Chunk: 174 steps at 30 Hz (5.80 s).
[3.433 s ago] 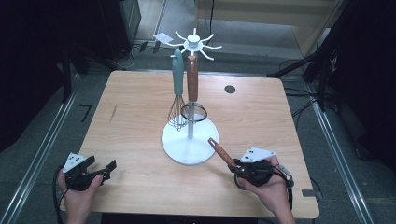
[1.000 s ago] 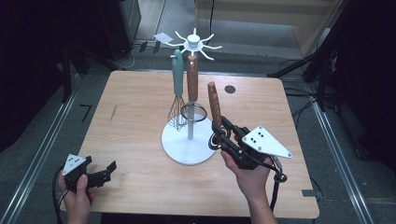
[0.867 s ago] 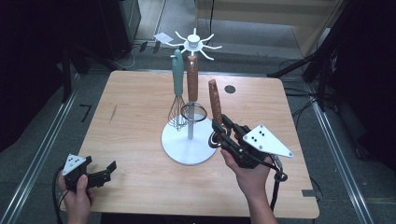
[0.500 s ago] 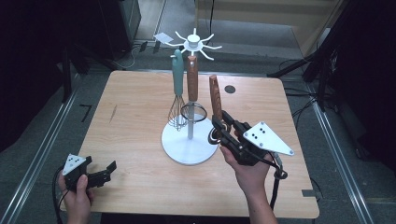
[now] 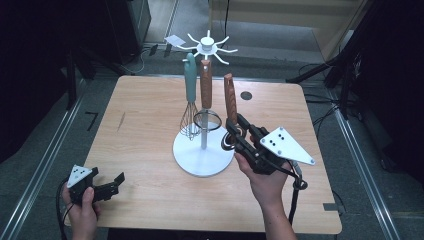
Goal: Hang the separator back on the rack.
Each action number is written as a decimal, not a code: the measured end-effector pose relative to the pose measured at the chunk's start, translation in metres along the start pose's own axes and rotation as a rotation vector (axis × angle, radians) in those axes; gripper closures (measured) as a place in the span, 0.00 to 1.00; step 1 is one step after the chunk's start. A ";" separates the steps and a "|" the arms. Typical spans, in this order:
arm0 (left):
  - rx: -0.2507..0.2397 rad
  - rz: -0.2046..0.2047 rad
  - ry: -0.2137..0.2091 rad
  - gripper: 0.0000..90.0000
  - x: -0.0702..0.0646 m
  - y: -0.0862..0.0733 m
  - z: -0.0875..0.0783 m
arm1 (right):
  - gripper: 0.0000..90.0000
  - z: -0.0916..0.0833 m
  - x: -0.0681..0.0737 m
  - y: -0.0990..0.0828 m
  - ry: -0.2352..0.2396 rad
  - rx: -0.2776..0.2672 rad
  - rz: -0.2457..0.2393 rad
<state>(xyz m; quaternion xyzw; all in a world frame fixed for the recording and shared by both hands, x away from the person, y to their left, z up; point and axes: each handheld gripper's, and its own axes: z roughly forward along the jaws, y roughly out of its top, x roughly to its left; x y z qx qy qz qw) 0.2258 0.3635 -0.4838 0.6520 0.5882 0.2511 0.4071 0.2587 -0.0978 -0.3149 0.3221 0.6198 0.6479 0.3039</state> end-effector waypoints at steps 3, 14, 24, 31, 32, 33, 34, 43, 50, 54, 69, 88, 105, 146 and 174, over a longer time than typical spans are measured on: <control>-0.001 0.007 0.005 0.00 -0.001 0.000 0.000 | 0.79 0.001 0.000 0.002 -0.005 -0.008 0.003; -0.005 0.009 0.004 0.00 -0.001 0.000 0.000 | 0.79 0.002 -0.006 0.013 -0.024 -0.026 0.010; -0.007 0.009 0.003 0.00 -0.001 0.000 0.000 | 0.79 0.008 -0.002 0.024 -0.014 -0.020 -0.006; -0.005 0.007 0.004 0.00 -0.001 0.000 0.000 | 0.79 0.011 -0.002 0.024 -0.018 -0.010 -0.010; -0.004 0.007 0.005 0.00 -0.001 0.000 0.000 | 0.79 0.013 -0.002 0.024 -0.022 -0.001 -0.004; -0.004 0.007 0.005 0.00 -0.001 0.000 0.000 | 0.79 0.013 -0.002 0.024 -0.022 -0.001 -0.004; -0.004 0.005 0.006 0.00 -0.001 0.000 0.000 | 0.79 0.013 -0.003 0.023 -0.018 0.000 -0.003; -0.002 0.003 0.007 0.00 -0.001 0.000 0.000 | 0.79 0.023 -0.003 0.021 -0.015 0.017 0.001; -0.002 0.005 0.008 0.00 -0.001 0.000 0.000 | 0.63 0.020 -0.007 0.018 0.009 0.024 0.006; 0.000 0.003 0.007 0.00 -0.001 0.000 0.000 | 0.52 0.016 -0.009 0.010 -0.003 0.039 -0.012; -0.007 0.017 0.011 0.00 -0.002 0.000 0.000 | 0.07 0.001 -0.018 -0.044 -0.092 0.156 0.001; -0.026 0.010 0.017 0.00 -0.002 0.000 -0.001 | 0.00 -0.030 -0.043 -0.105 -0.126 0.263 0.058; -0.026 0.017 0.019 0.00 -0.002 0.000 -0.001 | 0.00 -0.062 -0.069 -0.135 -0.190 0.287 0.089; -0.030 0.011 0.023 0.00 -0.002 -0.001 -0.001 | 0.00 -0.155 -0.152 -0.181 -0.439 0.439 0.142; -0.034 0.020 0.043 0.00 -0.003 0.000 -0.001 | 0.00 -0.167 -0.161 -0.184 -0.481 0.472 0.136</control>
